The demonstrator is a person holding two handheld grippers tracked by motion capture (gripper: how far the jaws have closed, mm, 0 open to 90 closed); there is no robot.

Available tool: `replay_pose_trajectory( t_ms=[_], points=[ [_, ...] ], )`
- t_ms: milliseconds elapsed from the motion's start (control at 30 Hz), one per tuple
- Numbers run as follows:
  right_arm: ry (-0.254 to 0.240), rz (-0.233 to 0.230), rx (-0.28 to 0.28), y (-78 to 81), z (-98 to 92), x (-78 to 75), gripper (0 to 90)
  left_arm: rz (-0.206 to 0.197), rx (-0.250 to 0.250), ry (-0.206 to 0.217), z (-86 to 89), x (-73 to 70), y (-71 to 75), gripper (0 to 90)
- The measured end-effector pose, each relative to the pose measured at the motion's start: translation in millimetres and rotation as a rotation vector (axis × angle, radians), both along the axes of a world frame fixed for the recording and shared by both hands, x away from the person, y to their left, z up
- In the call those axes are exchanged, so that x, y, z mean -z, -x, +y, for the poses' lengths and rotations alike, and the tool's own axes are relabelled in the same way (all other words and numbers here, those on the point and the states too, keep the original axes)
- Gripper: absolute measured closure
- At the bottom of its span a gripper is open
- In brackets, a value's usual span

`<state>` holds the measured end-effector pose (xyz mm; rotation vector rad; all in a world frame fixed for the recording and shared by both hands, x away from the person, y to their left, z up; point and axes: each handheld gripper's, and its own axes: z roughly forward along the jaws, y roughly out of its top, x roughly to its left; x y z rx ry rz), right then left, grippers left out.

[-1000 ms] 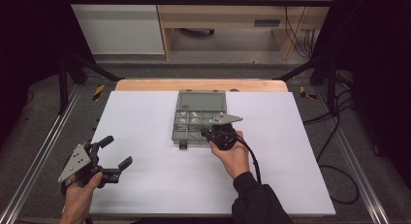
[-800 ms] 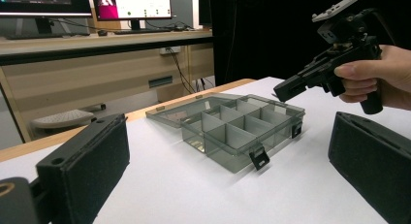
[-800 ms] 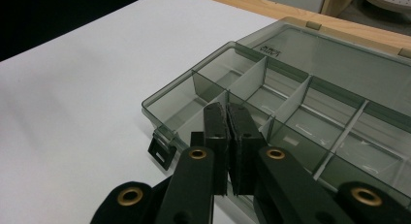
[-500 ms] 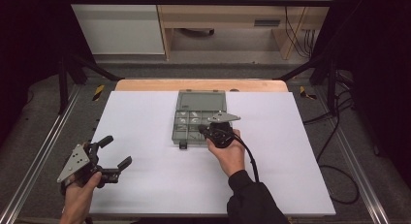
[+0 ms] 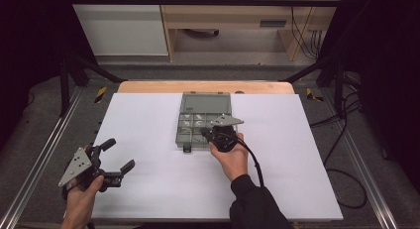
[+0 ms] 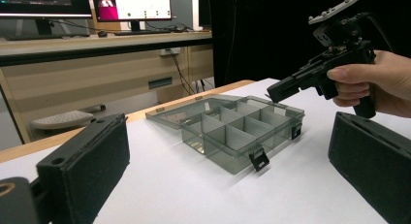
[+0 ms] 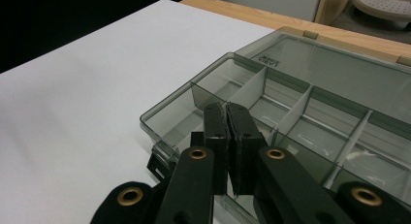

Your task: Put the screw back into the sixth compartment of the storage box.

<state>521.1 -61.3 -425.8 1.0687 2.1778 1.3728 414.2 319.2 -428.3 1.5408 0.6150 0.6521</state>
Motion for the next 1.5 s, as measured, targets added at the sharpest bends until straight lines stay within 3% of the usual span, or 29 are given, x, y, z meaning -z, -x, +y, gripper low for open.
replay_pose_trajectory(
  t_ms=[433,1500],
  points=[
    [-0.019,0.004,0.006,-3.5,6.3,3.6,87.7,0.002,0.001,-0.002,0.1,-0.1,0.0,1.1],
    [0.016,0.055,0.015,-9.2,19.5,17.2,87.6,0.003,0.002,-0.004,0.1,0.0,-0.3,1.1]
  ],
)
